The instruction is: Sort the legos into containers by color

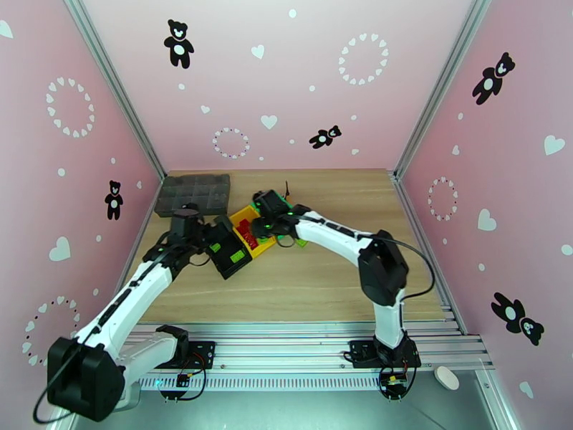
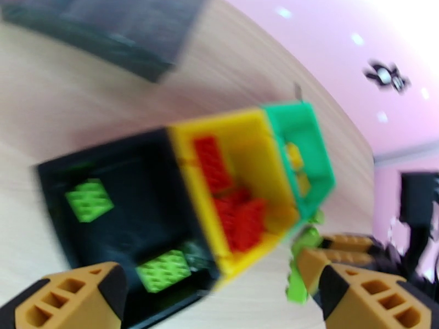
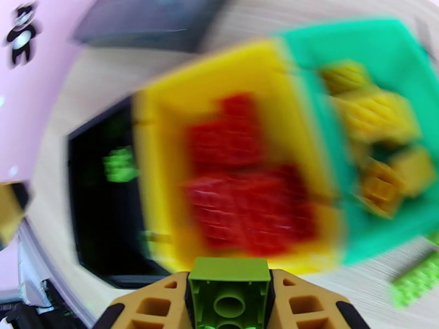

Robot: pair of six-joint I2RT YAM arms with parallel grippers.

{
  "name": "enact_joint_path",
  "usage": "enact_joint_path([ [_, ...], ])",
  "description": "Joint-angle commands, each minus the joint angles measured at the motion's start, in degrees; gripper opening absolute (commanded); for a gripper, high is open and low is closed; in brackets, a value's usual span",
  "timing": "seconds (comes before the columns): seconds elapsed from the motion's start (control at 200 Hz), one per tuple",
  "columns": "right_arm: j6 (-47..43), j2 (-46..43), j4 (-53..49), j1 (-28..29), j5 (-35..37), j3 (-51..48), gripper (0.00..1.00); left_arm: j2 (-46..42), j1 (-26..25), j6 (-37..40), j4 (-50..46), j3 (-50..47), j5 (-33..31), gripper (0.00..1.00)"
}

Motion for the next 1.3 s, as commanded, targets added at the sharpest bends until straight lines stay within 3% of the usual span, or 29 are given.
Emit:
enact_joint_path([
  [0.0,0.2,5.3,-3.7,1.6,-1.4,7.6,0.27,-2.4,6.0,0.4,-0.3,-2.9,6.7,0.98],
  [0.25,0.3,15.4,-7.8,3.4,-3.0,21.8,0.34,-5.0,16.0,0.6,0.3,-5.9,14.2,0.98],
  [0.496,0.2,16.0,-8.7,3.5,-3.8,24.1,0.52,-5.6,16.5,0.7,0.4,-6.6,15.7,0.98],
  [0.641,-0.7,12.5,-8.7,3.5,-2.1,21.7,0.54,-6.6,15.2,0.7,-0.2,-6.0,15.0,0.98],
  [0.926,-2.5,-4.1,-5.6,0.9,6.7,4.5,0.53,-4.7,-1.1,0.6,-2.3,-1.6,4.0,0.98],
  [1.131,-0.9,-16.1,-4.1,-5.7,11.9,-11.3,0.56,1.7,-14.1,-0.3,-0.7,2.8,-3.2,0.98],
  [1.296,1.3,-21.4,-2.2,-12.3,13.6,-22.6,0.61,8.0,-21.7,-0.6,0.9,7.5,-6.5,0.98],
])
